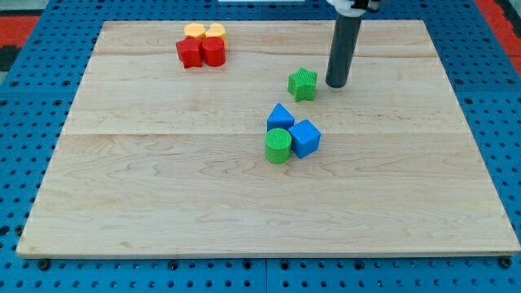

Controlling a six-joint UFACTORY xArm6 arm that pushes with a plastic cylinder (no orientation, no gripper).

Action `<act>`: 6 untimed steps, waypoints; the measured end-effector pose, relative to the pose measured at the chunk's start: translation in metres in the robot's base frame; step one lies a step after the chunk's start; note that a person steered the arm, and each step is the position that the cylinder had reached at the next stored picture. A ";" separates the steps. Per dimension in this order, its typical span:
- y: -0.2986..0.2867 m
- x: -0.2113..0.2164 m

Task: Drag the green star to the top of the green circle

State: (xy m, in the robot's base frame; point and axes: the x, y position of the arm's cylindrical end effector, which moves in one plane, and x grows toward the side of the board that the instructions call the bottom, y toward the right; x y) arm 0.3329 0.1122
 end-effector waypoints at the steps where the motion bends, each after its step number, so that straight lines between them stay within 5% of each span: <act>1: -0.028 -0.012; 3: -0.064 0.085; 5: -0.086 0.035; 6: -0.110 0.072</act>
State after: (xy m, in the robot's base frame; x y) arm 0.4047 0.0027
